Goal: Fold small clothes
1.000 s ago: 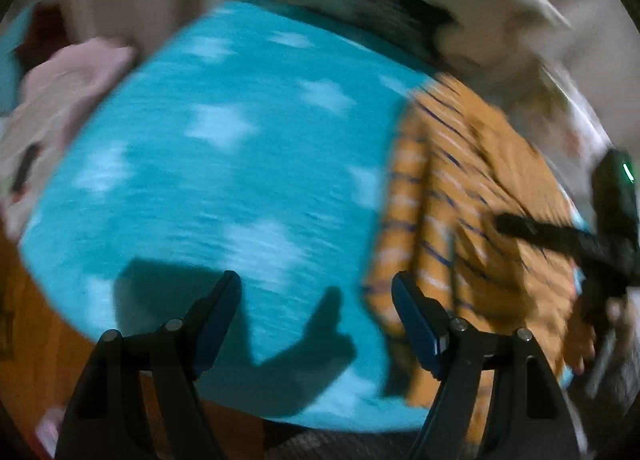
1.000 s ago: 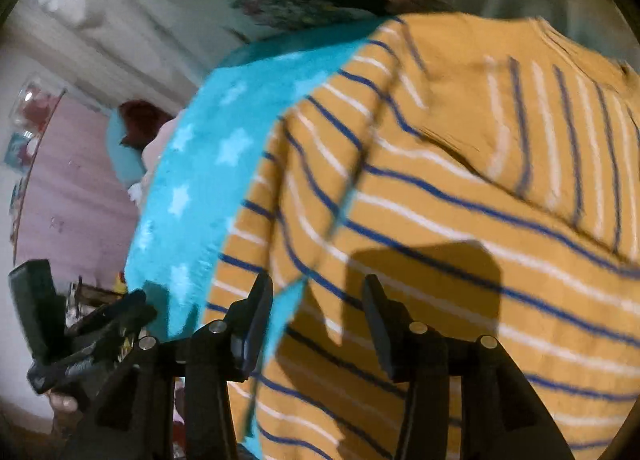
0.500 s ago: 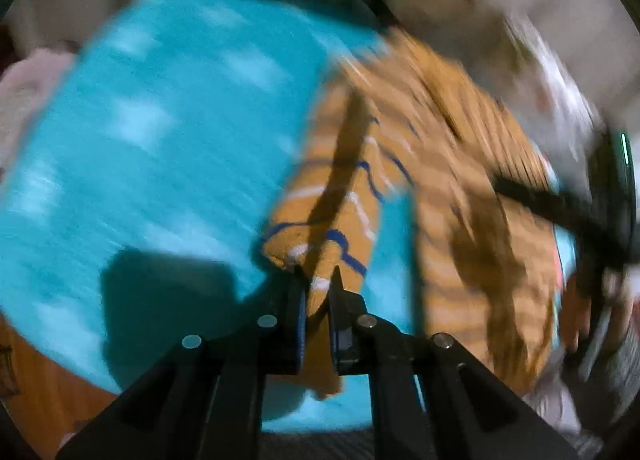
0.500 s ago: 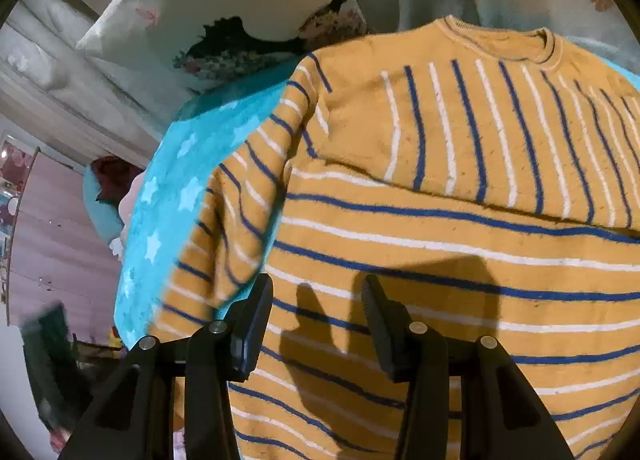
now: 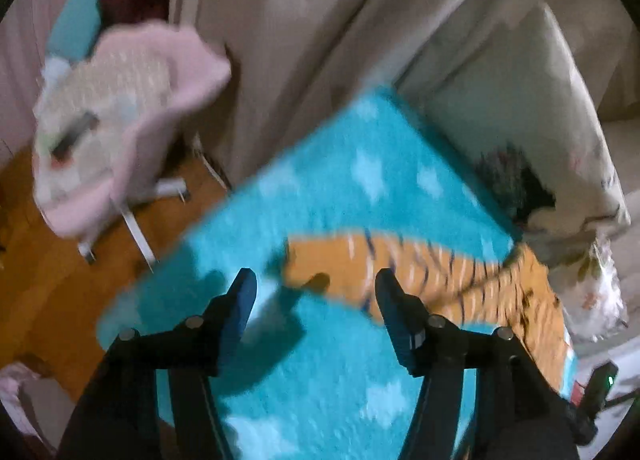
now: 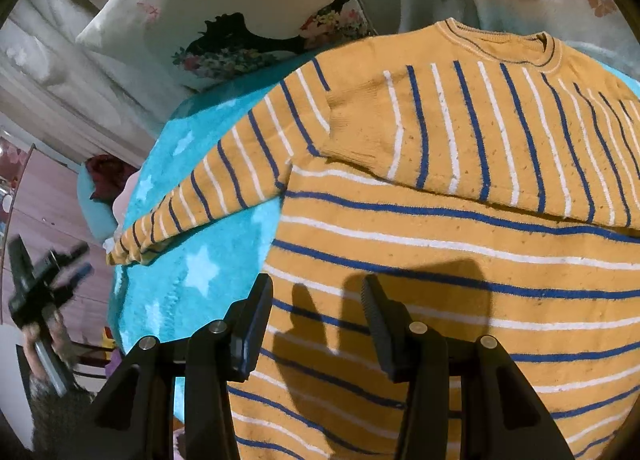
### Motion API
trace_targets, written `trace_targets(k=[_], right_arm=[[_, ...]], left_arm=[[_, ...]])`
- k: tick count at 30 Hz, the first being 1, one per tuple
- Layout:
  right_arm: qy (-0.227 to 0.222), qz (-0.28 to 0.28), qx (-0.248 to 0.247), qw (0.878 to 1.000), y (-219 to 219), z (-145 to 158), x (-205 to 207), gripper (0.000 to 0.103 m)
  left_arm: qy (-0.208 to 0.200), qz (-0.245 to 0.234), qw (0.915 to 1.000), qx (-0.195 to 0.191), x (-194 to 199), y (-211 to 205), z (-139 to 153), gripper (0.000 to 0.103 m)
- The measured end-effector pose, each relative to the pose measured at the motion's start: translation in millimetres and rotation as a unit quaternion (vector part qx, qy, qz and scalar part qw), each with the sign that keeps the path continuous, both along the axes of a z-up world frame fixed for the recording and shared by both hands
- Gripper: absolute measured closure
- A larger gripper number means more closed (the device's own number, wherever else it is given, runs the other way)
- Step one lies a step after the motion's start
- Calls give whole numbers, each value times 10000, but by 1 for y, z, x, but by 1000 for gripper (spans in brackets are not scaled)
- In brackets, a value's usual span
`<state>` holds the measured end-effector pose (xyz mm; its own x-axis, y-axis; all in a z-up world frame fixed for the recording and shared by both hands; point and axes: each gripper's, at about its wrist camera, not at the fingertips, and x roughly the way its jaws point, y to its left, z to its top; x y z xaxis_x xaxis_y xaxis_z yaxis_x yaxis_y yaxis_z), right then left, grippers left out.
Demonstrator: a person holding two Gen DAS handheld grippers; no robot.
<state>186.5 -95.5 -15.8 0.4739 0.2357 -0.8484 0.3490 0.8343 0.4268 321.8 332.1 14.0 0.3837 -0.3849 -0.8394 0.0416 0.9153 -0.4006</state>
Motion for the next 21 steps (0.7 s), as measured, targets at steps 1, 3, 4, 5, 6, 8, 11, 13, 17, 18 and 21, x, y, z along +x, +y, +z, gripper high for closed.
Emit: trace_targets(k=[1,3,4,5,6,8,11,13,17,18,21], right_arm=[[3,-6,3,10000,0,0,1,53],[1,-19,21,10000,0,-1,2,53],[1,-11,23,10000,1,-1,2,53],[-2,12,12,10000,2,0,3,53],[-5,34,1,10000,4,0,3,53],[-1,80,-25,10000,6,1,4,53],[22,108,-74,9999,10,2,1,53],[46,94,-122,9999,9,3,-2,53],[28,-47,-225,9997,1,8,-15,53],[8,-114,-239,9996,-3,9,-20,53],[-37,-358,-217,9991,-15,10,-34,53]], left_arm=[[171,-18,9997,-147,-3,-3,-11,43],[583,-12,9971,-483,-8,-8,-33,43],[698,-12,9958,-601,-11,-6,-39,43],[766,-8,9943,-747,-11,-9,-44,43],[740,20,9936,-859,-9,-13,-48,42],[528,160,9934,-1007,-1,-19,-48,37],[450,312,9912,-1207,21,-27,-51,35],[454,346,9930,-1031,36,-33,-52,54],[398,359,9968,-600,60,-32,-35,93],[224,402,9978,-472,65,-30,-23,93],[-346,608,9973,-207,78,-25,19,93]])
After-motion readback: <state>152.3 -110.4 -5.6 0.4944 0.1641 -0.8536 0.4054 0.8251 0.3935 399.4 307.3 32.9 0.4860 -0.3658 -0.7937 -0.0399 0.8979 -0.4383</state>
